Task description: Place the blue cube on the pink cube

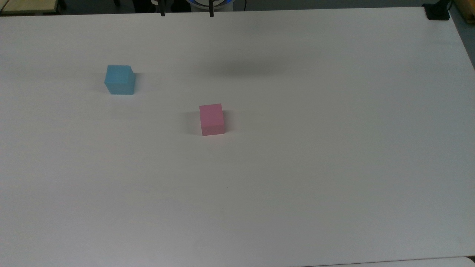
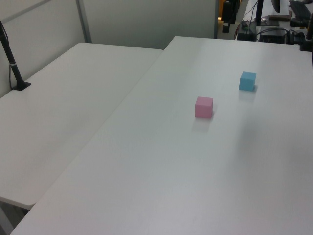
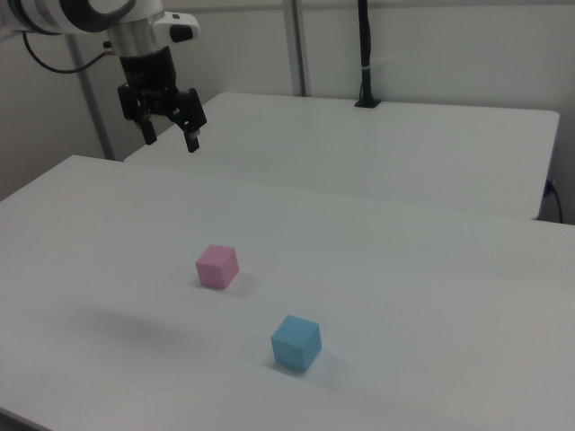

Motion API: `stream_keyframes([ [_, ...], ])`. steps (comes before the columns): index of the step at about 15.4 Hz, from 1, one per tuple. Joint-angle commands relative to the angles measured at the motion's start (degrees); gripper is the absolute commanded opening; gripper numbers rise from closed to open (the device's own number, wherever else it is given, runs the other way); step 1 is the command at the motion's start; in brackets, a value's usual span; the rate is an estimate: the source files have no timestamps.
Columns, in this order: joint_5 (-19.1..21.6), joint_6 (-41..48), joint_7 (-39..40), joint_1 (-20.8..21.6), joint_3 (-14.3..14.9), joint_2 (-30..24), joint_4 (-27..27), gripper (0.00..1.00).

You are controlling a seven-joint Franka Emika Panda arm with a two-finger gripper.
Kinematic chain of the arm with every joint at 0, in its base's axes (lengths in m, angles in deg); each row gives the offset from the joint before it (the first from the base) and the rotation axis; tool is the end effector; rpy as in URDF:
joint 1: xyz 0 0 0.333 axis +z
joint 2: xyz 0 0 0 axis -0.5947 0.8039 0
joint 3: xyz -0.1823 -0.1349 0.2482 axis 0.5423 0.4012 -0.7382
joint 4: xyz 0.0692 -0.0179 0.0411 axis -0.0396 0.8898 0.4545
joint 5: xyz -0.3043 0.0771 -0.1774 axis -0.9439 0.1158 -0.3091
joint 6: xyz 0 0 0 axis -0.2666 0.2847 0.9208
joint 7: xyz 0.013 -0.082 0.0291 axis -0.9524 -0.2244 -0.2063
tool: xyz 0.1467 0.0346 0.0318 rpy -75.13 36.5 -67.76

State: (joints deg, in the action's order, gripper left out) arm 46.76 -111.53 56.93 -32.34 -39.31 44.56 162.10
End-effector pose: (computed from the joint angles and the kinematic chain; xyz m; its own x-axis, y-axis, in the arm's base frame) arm 0.5388 0.0104 0.6118 0.9984 0.0145 0.0539 0.0142 -0.9999 0.0054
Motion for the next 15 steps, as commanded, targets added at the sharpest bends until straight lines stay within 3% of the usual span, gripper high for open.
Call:
stream_keyframes([
  [1, 0.2, -1.3, 0.3, 0.9, 0.9, -1.5, 2.0, 1.00],
  [15, 0.5, -1.7, 0.8, 0.7, 1.3, -0.8, 1.9, 1.00],
])
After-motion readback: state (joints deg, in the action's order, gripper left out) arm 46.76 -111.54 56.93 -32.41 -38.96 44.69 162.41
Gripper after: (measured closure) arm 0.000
